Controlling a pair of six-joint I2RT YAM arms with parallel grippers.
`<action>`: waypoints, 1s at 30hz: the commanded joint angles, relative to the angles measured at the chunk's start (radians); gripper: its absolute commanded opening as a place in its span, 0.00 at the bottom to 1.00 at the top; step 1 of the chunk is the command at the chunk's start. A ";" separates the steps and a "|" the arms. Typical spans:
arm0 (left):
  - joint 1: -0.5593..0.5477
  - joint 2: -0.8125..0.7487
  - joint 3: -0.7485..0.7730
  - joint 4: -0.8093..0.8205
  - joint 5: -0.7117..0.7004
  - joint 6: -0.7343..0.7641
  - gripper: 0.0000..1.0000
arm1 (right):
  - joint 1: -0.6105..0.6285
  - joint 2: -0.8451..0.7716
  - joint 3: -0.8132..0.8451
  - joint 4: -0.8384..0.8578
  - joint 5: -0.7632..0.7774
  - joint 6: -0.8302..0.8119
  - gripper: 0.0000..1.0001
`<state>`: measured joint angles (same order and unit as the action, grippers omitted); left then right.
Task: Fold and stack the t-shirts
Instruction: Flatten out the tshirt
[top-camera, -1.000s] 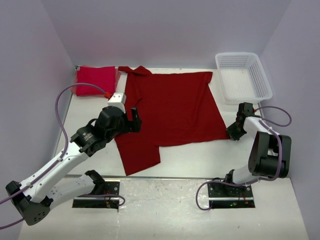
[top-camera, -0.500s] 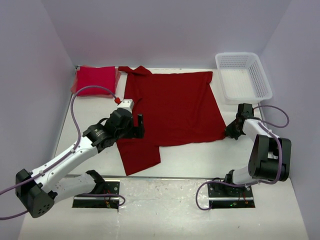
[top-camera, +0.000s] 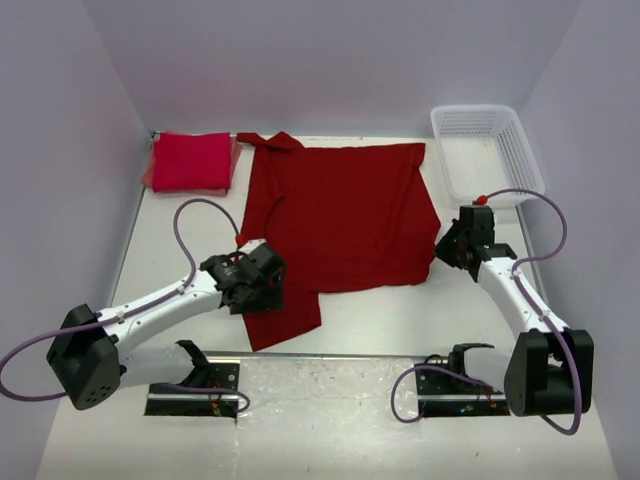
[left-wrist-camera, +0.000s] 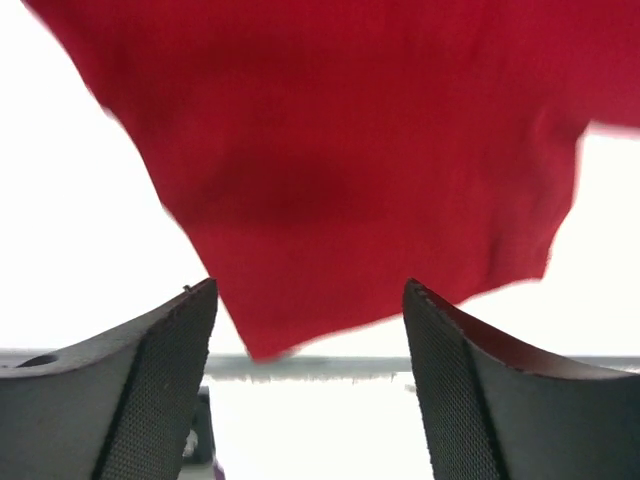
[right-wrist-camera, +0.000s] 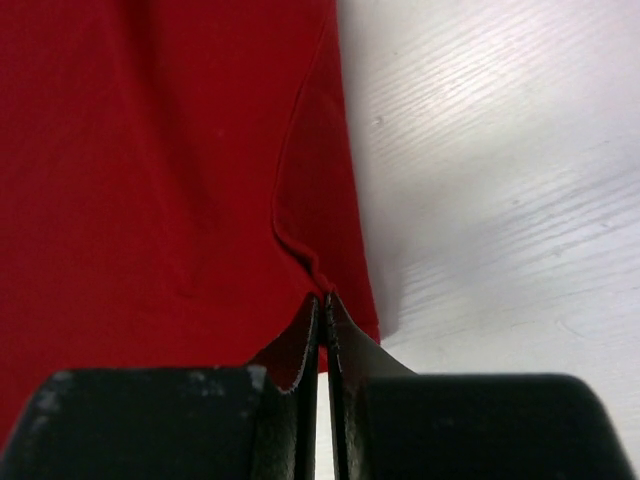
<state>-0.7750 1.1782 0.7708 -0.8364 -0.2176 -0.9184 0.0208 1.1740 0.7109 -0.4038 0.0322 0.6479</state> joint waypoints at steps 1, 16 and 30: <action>-0.107 0.021 -0.019 -0.136 -0.023 -0.200 0.74 | 0.024 -0.031 -0.024 0.054 -0.026 -0.019 0.00; -0.340 0.049 -0.125 -0.262 0.009 -0.520 0.49 | 0.051 -0.128 -0.067 0.079 -0.103 -0.022 0.00; -0.279 0.274 0.030 -0.178 -0.069 -0.360 0.53 | 0.073 -0.160 -0.073 0.076 -0.100 -0.036 0.00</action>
<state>-1.0843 1.4391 0.7689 -1.0447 -0.2493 -1.3251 0.0860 1.0428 0.6456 -0.3508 -0.0563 0.6304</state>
